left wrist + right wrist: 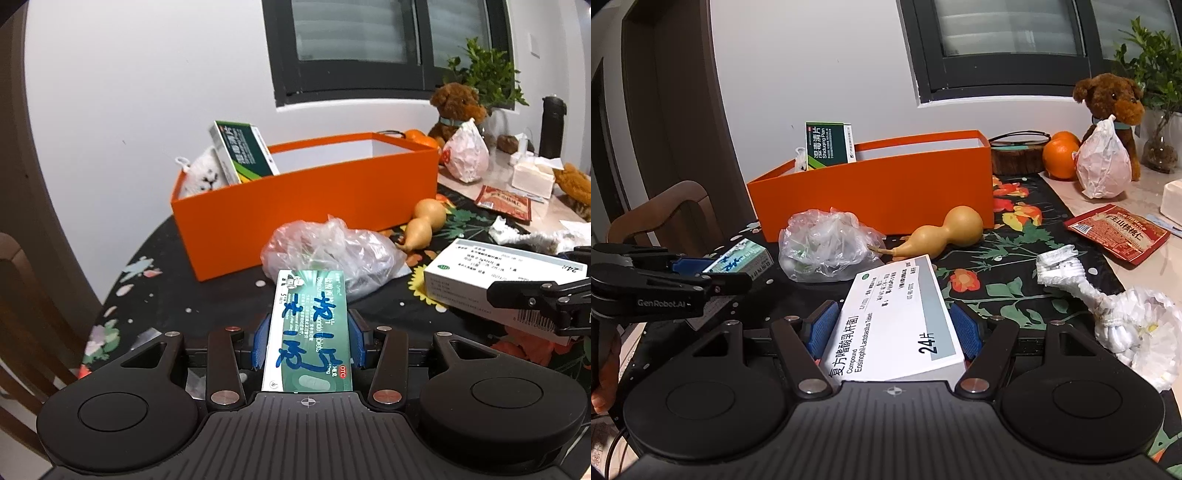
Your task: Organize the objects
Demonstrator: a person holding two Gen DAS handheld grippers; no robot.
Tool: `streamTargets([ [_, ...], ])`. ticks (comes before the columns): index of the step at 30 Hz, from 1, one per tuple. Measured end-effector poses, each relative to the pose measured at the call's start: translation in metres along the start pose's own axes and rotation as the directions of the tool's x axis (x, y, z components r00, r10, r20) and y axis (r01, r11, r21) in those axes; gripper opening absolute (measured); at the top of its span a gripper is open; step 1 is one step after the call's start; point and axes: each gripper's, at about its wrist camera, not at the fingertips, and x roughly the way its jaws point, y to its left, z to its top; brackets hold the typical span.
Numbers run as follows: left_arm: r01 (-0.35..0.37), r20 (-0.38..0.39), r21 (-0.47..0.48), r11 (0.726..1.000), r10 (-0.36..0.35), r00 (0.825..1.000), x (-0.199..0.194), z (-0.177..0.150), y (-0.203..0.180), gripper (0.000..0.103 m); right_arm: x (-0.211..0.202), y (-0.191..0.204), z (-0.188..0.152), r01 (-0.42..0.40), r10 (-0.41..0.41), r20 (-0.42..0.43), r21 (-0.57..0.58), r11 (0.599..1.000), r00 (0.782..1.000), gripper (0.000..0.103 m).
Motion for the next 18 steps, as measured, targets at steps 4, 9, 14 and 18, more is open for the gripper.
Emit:
streamTargets([
  [4, -0.010, 0.018, 0.002, 1.000, 0.010, 1.000, -0.008, 0.003, 0.001, 0.099, -0.001, 0.001, 0.000, -0.005, 0.005, 0.005, 0.001, 1.000, 1.000, 0.073],
  [9, -0.020, 0.031, 0.007, 1.000, 0.020, 0.999, -0.014, 0.006, 0.002, 0.099, -0.001, 0.001, 0.000, -0.011, 0.011, 0.008, 0.008, 1.000, 1.000, 0.073],
  [14, -0.026, 0.037, 0.010, 1.000, 0.026, 0.999, -0.016, 0.007, 0.002, 0.099, -0.003, -0.001, 0.001, -0.022, 0.021, 0.017, 0.023, 0.999, 1.000, 0.073],
  [18, -0.029, 0.041, 0.009, 1.000, 0.028, 0.999, -0.017, 0.008, 0.003, 0.099, -0.004, -0.001, 0.002, -0.034, 0.033, 0.023, 0.032, 0.999, 0.999, 0.073],
])
